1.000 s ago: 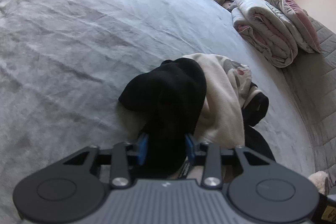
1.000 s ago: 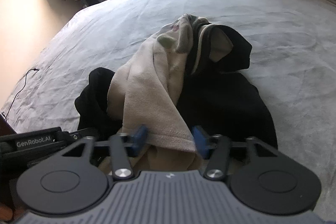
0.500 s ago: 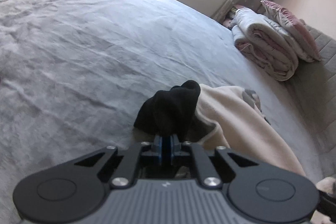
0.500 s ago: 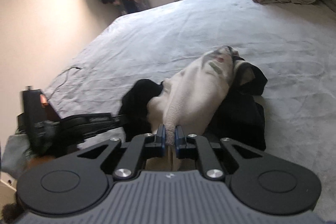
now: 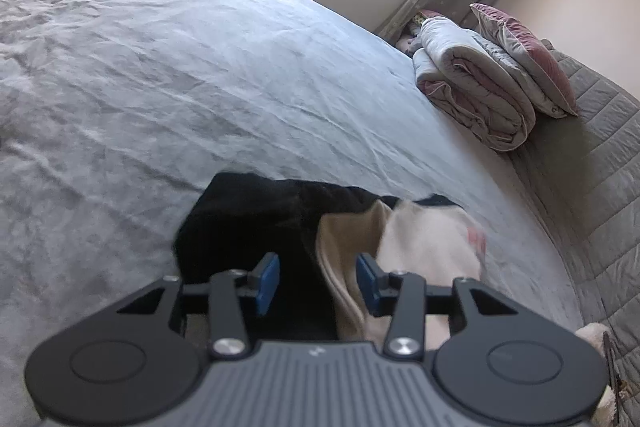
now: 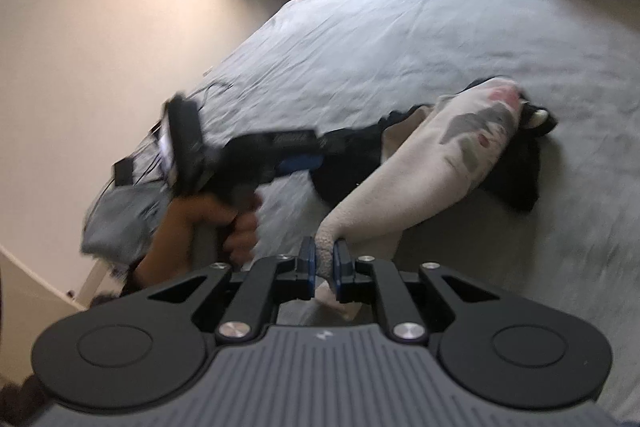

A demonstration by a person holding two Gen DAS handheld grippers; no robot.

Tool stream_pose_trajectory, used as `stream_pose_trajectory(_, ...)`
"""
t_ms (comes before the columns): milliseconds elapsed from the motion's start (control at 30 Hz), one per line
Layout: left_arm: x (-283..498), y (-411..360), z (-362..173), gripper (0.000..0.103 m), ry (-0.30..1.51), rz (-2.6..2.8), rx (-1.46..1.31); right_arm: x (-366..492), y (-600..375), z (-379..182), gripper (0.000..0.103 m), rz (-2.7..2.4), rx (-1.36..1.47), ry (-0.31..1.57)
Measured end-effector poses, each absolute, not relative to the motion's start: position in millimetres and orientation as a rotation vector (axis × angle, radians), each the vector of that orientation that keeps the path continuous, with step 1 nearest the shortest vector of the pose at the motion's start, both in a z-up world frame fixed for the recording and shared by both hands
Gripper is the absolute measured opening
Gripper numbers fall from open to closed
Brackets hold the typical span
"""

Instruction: Fold clothes

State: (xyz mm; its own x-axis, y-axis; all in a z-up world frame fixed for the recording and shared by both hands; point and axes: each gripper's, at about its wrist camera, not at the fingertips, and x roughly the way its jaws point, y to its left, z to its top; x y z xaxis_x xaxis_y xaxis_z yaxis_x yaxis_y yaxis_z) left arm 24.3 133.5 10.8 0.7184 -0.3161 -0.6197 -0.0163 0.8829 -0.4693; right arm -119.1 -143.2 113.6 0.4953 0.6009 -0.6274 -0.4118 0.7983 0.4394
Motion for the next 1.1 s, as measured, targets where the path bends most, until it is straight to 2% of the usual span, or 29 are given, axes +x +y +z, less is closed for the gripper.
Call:
stream_pose_trajectory(500, 7.9, 135.4, 10.8, 0.053, 0.768, -0.157, -0.398, -157.6, -137.8, 74.2, 0.012, 0.766, 0.202, 1.063)
stream_pose_trajectory(867, 17.2, 116.4, 4.6, 0.058, 0.796, -0.165, -0.350, -124.7, -136.4, 2.4, 0.012, 0.666, 0.149, 1.263)
stream_pose_trajectory(967, 20.6, 106.9, 2.8, 0.059, 0.808, -0.187, -0.339, -115.8, -138.7, -6.7, 0.018, 0.674, 0.186, 1.305)
stream_pose_trajectory(1033, 23.4, 102.9, 2.1, 0.059, 0.817, -0.220, -0.359, -108.8, -143.2, -5.1, 0.019, 0.687, 0.209, 1.309)
stream_pose_trajectory(1067, 25.5, 100.7, 1.4, 0.059, 0.819, -0.235, -0.373, -104.1, -147.9, -0.8, 0.023, 0.676, 0.219, 1.285)
stream_pose_trajectory(1100, 28.2, 98.3, 0.5, 0.059, 0.817, -0.250, -0.391, -99.3, -152.6, 3.4, 0.037, 0.664, 0.228, 1.262)
